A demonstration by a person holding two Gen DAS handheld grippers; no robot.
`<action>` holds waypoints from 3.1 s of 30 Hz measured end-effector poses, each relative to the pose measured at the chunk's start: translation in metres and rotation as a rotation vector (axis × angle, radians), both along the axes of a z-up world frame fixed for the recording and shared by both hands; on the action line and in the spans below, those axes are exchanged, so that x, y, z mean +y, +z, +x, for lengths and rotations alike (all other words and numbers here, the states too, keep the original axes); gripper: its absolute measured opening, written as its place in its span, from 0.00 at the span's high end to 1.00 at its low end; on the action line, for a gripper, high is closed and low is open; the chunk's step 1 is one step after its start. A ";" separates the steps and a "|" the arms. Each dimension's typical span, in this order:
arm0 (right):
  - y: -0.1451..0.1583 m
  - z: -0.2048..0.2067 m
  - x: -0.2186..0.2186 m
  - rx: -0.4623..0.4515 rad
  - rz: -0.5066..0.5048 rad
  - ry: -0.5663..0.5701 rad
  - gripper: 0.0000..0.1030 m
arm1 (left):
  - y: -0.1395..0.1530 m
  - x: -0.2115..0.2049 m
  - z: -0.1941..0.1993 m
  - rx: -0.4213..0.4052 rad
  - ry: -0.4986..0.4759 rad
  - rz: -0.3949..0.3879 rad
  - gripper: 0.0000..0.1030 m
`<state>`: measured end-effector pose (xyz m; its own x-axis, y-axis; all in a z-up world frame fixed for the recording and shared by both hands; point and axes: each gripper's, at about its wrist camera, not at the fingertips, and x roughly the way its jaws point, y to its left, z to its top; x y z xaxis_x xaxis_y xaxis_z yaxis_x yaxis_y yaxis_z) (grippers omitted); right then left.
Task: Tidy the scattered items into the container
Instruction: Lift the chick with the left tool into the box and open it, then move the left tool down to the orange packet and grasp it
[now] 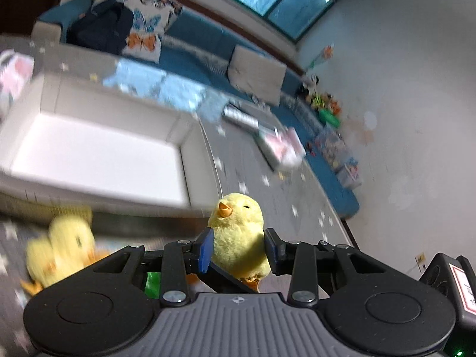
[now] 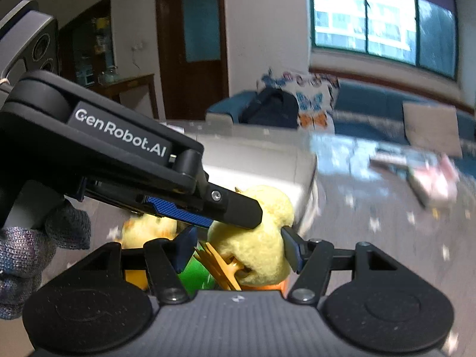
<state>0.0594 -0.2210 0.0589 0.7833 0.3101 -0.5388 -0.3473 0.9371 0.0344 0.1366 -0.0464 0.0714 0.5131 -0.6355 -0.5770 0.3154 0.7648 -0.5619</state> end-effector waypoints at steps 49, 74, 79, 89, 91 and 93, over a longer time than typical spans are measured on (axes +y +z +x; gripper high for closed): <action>-0.047 0.174 0.039 0.161 -0.107 0.006 0.32 | -0.062 0.027 0.156 0.151 0.125 -0.019 0.63; -0.014 0.103 0.011 0.010 -0.049 -0.010 0.27 | -0.026 0.027 0.081 0.035 0.128 0.038 0.63; -0.012 0.081 0.005 -0.008 -0.043 -0.020 0.26 | -0.021 0.023 0.061 0.006 0.108 0.038 0.63; -0.024 0.045 0.003 0.010 -0.055 -0.034 0.25 | -0.034 0.011 0.031 0.020 0.058 0.058 0.63; -0.029 0.040 0.002 0.022 -0.060 -0.038 0.25 | -0.040 0.009 0.028 0.032 0.049 0.055 0.63; -0.036 0.036 0.000 0.045 -0.053 -0.042 0.25 | -0.046 0.005 0.027 0.045 0.040 0.060 0.63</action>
